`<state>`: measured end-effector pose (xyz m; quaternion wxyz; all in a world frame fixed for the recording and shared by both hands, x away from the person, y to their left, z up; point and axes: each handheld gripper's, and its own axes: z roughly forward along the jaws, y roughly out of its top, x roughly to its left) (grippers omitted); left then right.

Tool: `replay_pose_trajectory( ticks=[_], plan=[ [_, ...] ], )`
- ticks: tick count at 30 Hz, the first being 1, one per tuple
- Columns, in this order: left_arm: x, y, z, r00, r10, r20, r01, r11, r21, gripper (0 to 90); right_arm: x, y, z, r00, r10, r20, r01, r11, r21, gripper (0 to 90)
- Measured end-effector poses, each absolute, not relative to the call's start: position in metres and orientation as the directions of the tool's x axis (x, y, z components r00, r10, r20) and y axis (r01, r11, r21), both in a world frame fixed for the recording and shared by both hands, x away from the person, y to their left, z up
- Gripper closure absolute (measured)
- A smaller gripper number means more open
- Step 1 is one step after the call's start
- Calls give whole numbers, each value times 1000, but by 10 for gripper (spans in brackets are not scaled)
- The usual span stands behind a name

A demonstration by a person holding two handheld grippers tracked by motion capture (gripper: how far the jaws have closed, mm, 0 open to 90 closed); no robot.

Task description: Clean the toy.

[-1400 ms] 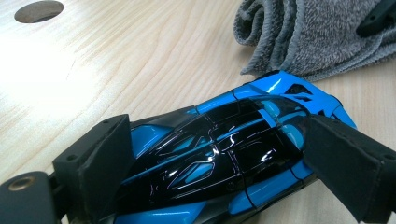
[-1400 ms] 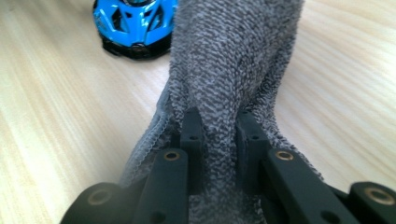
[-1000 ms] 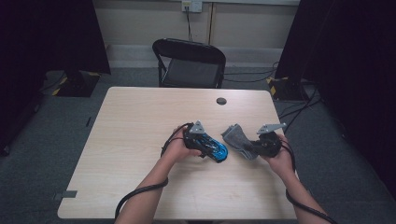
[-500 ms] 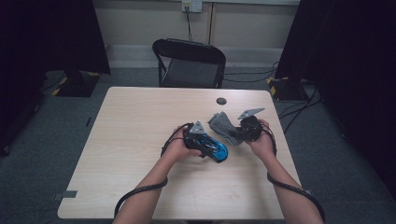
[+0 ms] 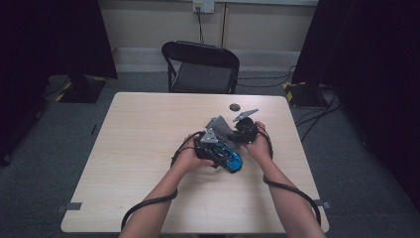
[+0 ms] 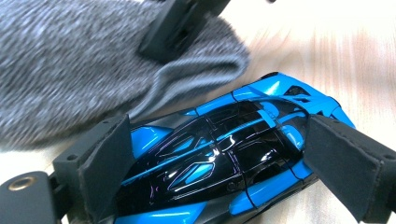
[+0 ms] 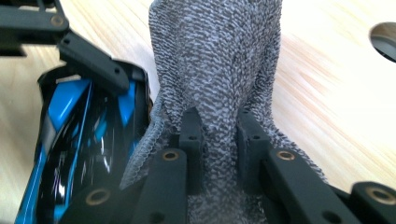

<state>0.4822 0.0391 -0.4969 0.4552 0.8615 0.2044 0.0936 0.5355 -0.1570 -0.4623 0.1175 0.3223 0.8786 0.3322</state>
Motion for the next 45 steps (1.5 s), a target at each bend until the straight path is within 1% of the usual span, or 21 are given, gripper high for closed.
replay_pose_trajectory(
  ticks=[2, 5, 11, 24, 30, 37, 45],
  plan=[
    [482, 39, -497, 900, 435, -20, 263, -507, 821, 83, 538, -149, -465, -770, 638, 9, 485, 577, 657, 759],
    [482, 39, -497, 900, 436, -20, 263, -505, 822, 84, 540, -139, -469, -788, 615, -14, 468, 613, 636, 759],
    [483, 40, -497, 901, 433, -20, 261, -507, 821, 84, 542, -133, -477, -808, 589, -24, 453, 646, 615, 766],
    [480, 38, -497, 902, 431, -29, 262, -491, 831, 101, 536, -151, -479, -824, 567, 16, 450, 636, 627, 771],
    [480, 38, -496, 903, 429, -22, 259, -505, 823, 105, 531, -161, -477, -838, 545, 9, 436, 660, 612, 771],
    [480, 37, -496, 904, 427, -22, 260, -508, 822, 106, 524, -175, -477, -836, 548, 27, 446, 649, 616, 770],
    [481, 37, -495, 905, 426, -23, 264, -517, 814, 107, 511, -192, -476, -829, 558, 23, 453, 648, 612, 769]
  ],
)
